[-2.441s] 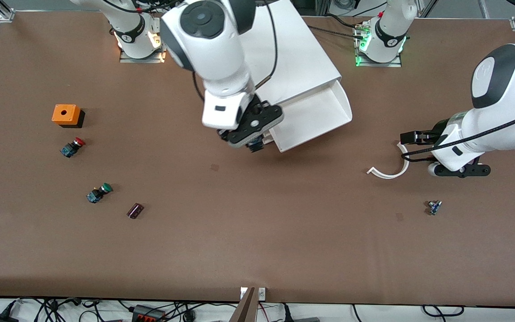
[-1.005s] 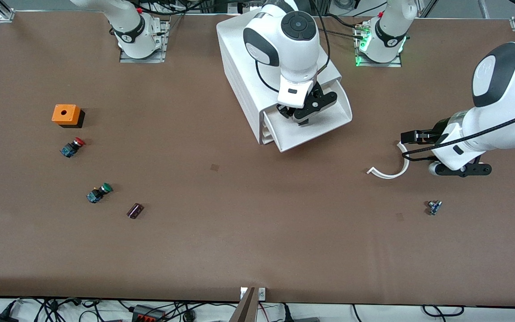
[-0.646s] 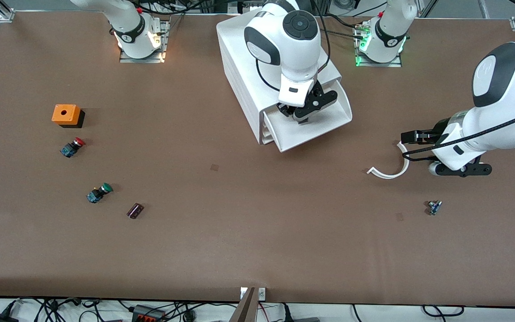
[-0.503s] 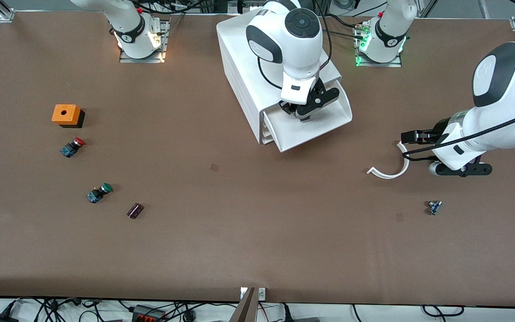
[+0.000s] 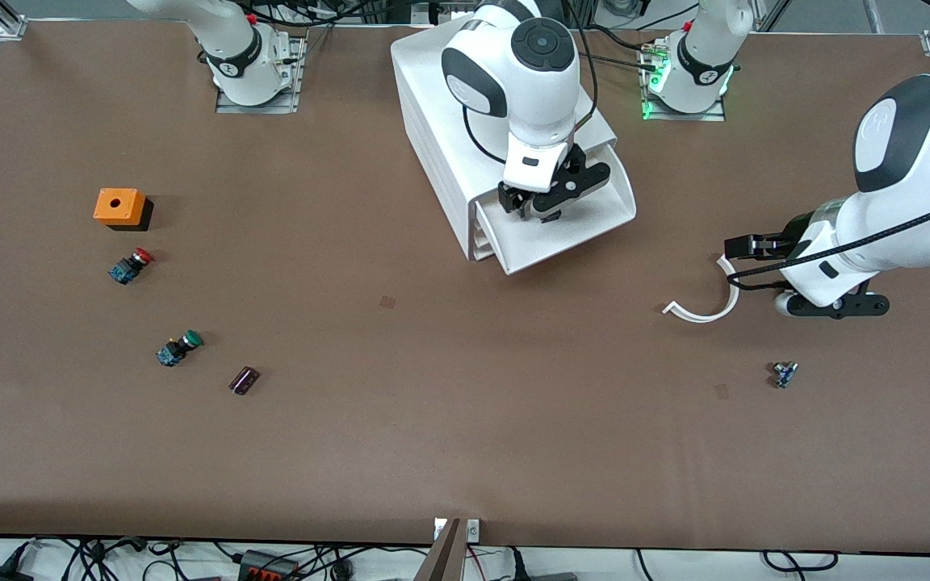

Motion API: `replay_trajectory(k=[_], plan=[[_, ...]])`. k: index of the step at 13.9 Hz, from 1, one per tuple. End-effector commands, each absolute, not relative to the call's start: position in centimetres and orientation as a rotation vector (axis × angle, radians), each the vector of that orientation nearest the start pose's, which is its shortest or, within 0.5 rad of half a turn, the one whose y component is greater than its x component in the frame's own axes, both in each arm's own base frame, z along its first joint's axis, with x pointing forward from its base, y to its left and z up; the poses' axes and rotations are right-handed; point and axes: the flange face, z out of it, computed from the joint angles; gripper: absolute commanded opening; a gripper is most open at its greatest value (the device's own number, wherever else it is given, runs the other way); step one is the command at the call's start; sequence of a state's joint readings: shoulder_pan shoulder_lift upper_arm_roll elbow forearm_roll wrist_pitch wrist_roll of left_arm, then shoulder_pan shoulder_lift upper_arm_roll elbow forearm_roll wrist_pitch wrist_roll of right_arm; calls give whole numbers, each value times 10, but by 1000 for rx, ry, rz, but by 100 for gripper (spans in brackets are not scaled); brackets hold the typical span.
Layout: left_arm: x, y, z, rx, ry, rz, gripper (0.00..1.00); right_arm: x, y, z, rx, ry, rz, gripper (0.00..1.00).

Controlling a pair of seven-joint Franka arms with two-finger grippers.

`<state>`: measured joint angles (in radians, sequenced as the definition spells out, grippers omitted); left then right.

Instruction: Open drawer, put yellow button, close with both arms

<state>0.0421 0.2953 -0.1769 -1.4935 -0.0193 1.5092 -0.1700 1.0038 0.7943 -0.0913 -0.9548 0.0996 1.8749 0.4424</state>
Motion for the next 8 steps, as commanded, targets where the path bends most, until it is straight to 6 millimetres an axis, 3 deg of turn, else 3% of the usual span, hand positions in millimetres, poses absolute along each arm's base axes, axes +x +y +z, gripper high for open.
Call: replay_trajectory(k=[1, 4, 7, 8], plan=[[608, -71, 492, -3115, -83, 418, 100, 471, 611, 454, -2934, -619, -157, 100], [609, -76, 490, -3113, -120, 406, 100, 506, 562, 493, -2966, -511, -144, 100], [614, -85, 489, -3124, -146, 364, 100, 556, 484, 514, -3058, -347, -84, 100], [616, -95, 478, -3117, -175, 381, 100, 571, 462, 518, -3086, -301, -102, 100]])
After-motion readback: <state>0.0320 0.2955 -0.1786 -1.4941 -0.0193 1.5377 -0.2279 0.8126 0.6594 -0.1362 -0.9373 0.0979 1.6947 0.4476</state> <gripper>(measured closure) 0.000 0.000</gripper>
